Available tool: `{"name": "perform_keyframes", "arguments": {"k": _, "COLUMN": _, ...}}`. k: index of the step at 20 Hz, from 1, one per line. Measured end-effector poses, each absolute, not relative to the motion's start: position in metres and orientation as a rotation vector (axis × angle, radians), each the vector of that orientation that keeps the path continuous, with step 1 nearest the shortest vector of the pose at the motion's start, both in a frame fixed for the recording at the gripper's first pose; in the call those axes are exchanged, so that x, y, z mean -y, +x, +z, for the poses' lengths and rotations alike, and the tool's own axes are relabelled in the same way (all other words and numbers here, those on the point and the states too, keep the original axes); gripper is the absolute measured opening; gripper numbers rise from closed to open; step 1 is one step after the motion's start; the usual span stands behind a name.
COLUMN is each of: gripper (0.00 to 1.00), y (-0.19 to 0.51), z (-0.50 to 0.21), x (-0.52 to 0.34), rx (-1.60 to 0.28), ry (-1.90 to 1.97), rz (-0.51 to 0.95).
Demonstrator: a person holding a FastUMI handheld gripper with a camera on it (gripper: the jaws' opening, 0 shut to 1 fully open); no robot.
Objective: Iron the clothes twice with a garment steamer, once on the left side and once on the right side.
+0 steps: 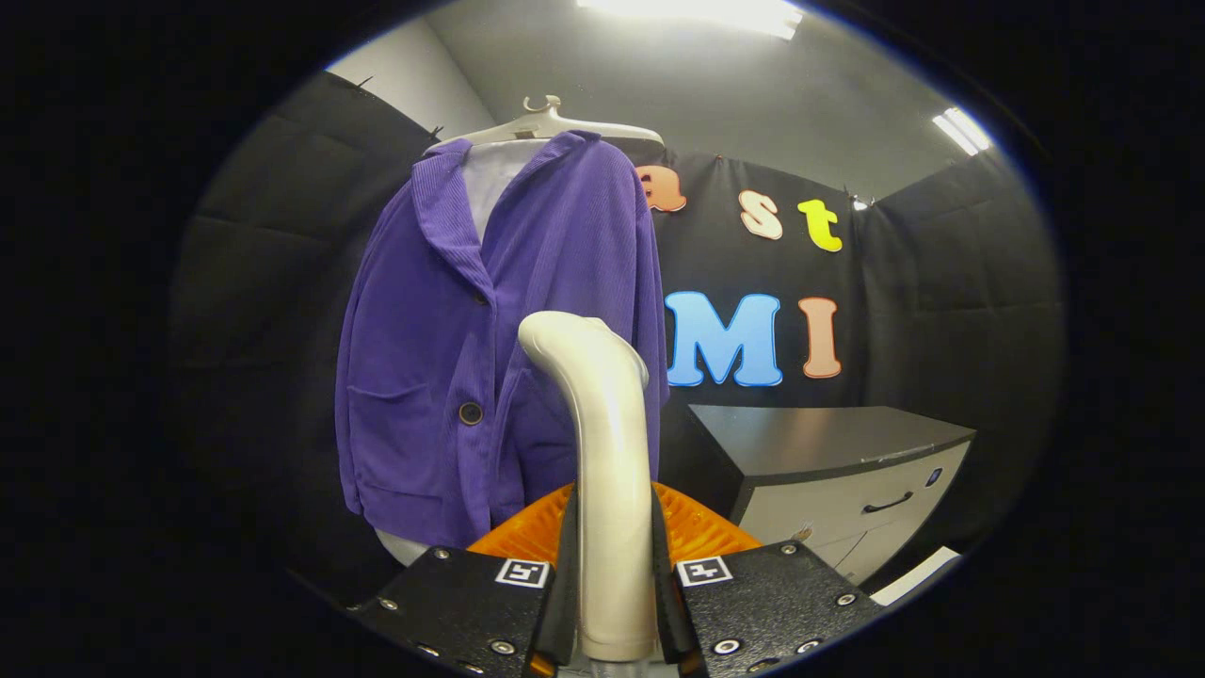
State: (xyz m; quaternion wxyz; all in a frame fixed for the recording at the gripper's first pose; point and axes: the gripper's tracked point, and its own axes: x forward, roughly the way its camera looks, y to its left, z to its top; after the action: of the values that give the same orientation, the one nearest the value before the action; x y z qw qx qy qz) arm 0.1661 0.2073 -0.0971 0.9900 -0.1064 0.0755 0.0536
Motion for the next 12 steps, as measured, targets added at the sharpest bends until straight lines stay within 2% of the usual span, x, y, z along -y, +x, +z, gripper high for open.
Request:
{"name": "perform_keyframes", "arguments": {"k": 8, "gripper": 0.35, "y": 0.123, "z": -0.157, "x": -0.204, "rx": -0.210, "ry": -0.234, "rz": 0.117}}
{"name": "perform_keyframes", "arguments": {"k": 12, "gripper": 0.35, "y": 0.108, "z": -0.210, "x": -0.200, "rx": -0.327, "ry": -0.220, "rz": 0.130}}
